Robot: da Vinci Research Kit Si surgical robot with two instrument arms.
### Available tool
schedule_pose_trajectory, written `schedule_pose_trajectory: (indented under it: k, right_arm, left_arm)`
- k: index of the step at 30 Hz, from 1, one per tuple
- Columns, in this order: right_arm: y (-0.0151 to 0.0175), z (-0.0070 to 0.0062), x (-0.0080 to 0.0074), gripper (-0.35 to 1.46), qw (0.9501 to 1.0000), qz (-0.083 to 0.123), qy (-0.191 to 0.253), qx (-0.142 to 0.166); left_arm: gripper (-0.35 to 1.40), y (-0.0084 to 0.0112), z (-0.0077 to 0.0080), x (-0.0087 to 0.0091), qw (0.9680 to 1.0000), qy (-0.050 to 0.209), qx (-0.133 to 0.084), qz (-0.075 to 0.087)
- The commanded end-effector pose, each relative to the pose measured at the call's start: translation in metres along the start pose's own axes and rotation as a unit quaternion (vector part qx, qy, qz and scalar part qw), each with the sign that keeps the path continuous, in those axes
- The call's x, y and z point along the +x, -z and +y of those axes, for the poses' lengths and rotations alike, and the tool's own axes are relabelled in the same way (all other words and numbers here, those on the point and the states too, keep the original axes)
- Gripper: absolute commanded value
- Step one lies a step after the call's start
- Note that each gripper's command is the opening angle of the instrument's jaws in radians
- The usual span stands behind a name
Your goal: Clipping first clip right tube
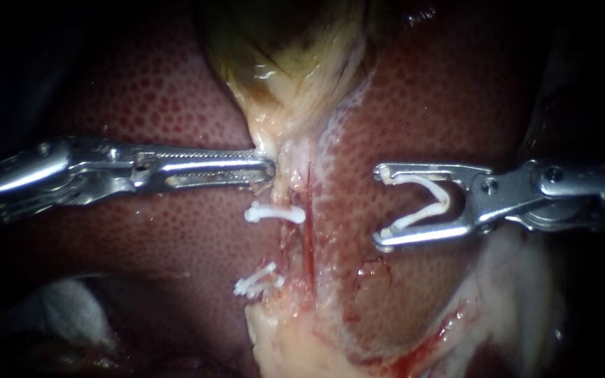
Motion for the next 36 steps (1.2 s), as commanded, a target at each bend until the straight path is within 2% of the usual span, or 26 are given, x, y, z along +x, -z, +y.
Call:
schedule_pose_trajectory:
  k: [1,6,10,11,16,20,27,30,34,36]
  right_arm:
    - [0.0000,0.0000,0.0000,0.50,1.0000,0.000,0.000,0.000]
    - [-0.0001,0.0000,-0.0003,0.50,1.0000,0.000,-0.002,0.000]
    - [-0.0002,0.0000,-0.0005,0.50,1.0000,0.000,-0.004,0.001]
    - [-0.0003,0.0000,-0.0006,0.50,1.0000,0.000,-0.004,0.001]
    - [-0.0004,0.0001,-0.0009,0.50,1.0000,0.000,-0.006,0.000]
    - [-0.0006,0.0001,-0.0010,0.50,1.0000,0.000,-0.006,0.000]
    - [-0.0009,0.0001,-0.0011,0.50,1.0000,-0.001,-0.008,0.001]
    - [-0.0017,-0.0001,-0.0014,0.50,0.9998,-0.013,-0.012,0.000]
    - [-0.0039,-0.0003,-0.0026,0.50,0.9992,-0.036,-0.019,-0.005]
    - [-0.0054,-0.0003,-0.0037,0.50,0.9989,-0.040,-0.024,-0.003]
  left_arm:
    - [-0.35,0.0002,0.0000,0.0001,1.0000,0.000,0.000,0.000]
    - [-0.35,0.0020,-0.0001,0.0006,1.0000,0.002,0.006,0.001]
    - [-0.35,0.0047,-0.0005,0.0018,0.9999,0.006,0.013,0.008]
    - [-0.35,0.0058,-0.0007,0.0025,0.9997,0.011,0.017,0.012]
    - [-0.35,0.0102,-0.0018,0.0064,0.9986,-0.001,0.035,0.039]
    - [-0.35,0.0129,-0.0023,0.0084,0.9972,-0.007,0.049,0.056]
    - [-0.35,0.0129,-0.0023,0.0082,0.9968,-0.009,0.055,0.057]
    - [-0.35,0.0130,-0.0022,0.0082,0.9968,-0.009,0.056,0.057]
    - [-0.35,0.0129,-0.0020,0.0083,0.9966,-0.009,0.058,0.057]
    - [-0.35,0.0128,-0.0019,0.0083,0.9966,-0.009,0.059,0.057]
